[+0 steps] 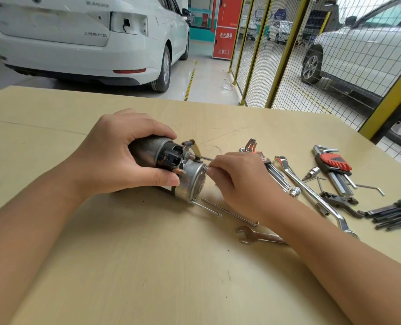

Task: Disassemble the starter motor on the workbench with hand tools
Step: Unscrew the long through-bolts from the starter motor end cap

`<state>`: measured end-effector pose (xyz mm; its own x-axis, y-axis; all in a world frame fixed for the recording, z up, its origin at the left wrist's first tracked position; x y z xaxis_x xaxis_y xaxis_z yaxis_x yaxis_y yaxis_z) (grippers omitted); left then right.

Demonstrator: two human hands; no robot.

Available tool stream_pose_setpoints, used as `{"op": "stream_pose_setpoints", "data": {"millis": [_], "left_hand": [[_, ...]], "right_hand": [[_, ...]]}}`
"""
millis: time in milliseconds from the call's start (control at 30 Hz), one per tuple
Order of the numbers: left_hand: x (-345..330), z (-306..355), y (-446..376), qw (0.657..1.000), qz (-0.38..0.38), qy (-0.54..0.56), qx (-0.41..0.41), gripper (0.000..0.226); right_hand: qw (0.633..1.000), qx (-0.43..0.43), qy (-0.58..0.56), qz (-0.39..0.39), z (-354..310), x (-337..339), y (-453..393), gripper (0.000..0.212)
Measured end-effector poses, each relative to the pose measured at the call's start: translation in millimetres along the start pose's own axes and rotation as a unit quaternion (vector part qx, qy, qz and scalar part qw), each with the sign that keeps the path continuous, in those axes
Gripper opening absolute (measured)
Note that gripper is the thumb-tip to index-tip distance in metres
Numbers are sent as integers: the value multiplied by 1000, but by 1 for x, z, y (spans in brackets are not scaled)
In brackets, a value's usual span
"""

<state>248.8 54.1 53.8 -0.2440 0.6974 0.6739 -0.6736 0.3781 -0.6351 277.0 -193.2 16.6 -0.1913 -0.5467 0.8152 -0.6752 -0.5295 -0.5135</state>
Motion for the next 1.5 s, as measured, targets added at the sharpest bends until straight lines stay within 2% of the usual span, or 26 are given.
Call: {"op": "stream_pose_setpoints", "data": {"millis": [100,133,200,300,333,433,500,933,1133,1400,1500], "left_hand": [[-1,-1,0,1000,0,0,-3,61],[-1,-1,0,1000,0,-1,-3,61],[-1,-2,0,1000,1,1,-2,61],[-1,-2,0,1000,0,0,-5,61],[-1,-3,0,1000,0,0,-6,61],[-1,-3,0,1000,-1,-1,-5,61],[-1,-2,0,1000,-1,0,-4,61],[-1,0,0,1000,1,-5,-4,62],[0,1,-1,1000,2,-3,-1,62],[0,2,0,1000,0,-8,0,64],[0,3,-1,1000,1,-11,-1,65]], "right_hand": [[999,12,2,47,-3,1,0,5],[998,14,4,56,-4,1,-1,6],[998,9,6,60,-4,1,-2,12],[999,-15,-9,38,-2,3,-2,4],[999,-17,-23,22,-1,4,-2,6],[998,-27,-53,-20,2,4,0,32],[998,-35,-51,-27,3,2,-1,37],[999,-31,-35,9,1,-3,1,22],[999,-21,-6,42,2,-1,1,8],[997,-23,-31,70,-3,1,1,6],[998,-31,-33,35,-1,2,0,8]]}}
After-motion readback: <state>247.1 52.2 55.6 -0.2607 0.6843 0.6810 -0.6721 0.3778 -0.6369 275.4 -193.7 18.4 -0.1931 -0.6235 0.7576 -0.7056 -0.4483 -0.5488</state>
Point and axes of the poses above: each hand's wrist, its own y-axis away from the middle knuckle, its own x-axis out of the back of the hand, z = x × y, the point moved 1 cm from there along -y, towards the middle knuckle, and after that the axes turned 1 degree about x, right-handed, at the moved point
